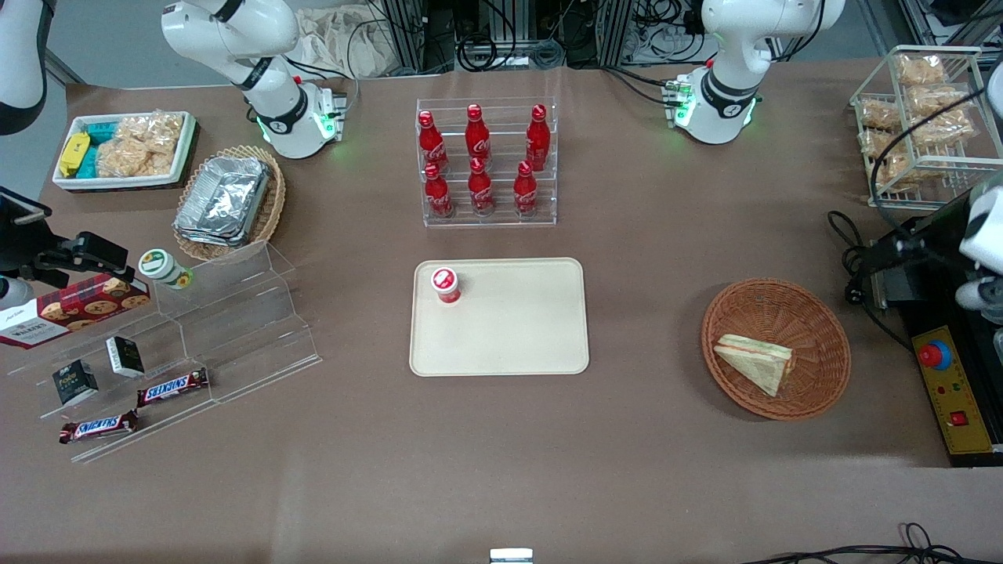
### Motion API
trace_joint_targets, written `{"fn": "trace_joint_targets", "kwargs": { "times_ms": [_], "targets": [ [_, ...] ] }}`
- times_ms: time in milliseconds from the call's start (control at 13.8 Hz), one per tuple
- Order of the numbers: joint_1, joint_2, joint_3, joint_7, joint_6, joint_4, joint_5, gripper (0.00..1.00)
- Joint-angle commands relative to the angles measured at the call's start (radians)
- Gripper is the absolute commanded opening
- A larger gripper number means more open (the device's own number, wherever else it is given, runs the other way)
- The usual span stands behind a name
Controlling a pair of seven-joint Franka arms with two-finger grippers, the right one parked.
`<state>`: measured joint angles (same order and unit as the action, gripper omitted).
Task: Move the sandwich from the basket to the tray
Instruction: 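Move the left gripper down over the wrapped sandwich in the wicker basket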
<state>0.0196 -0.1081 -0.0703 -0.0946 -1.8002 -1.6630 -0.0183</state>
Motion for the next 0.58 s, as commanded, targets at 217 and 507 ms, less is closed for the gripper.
{"fn": "trace_joint_targets", "kwargs": {
  "times_ms": [217, 507],
  "targets": [
    [0.006, -0.157, 0.004, -0.256, -0.203, -0.026, -0.051, 1.0],
    [0.028, -0.264, 0.006, -0.394, -0.376, -0.081, -0.052, 1.0]
  ]
}}
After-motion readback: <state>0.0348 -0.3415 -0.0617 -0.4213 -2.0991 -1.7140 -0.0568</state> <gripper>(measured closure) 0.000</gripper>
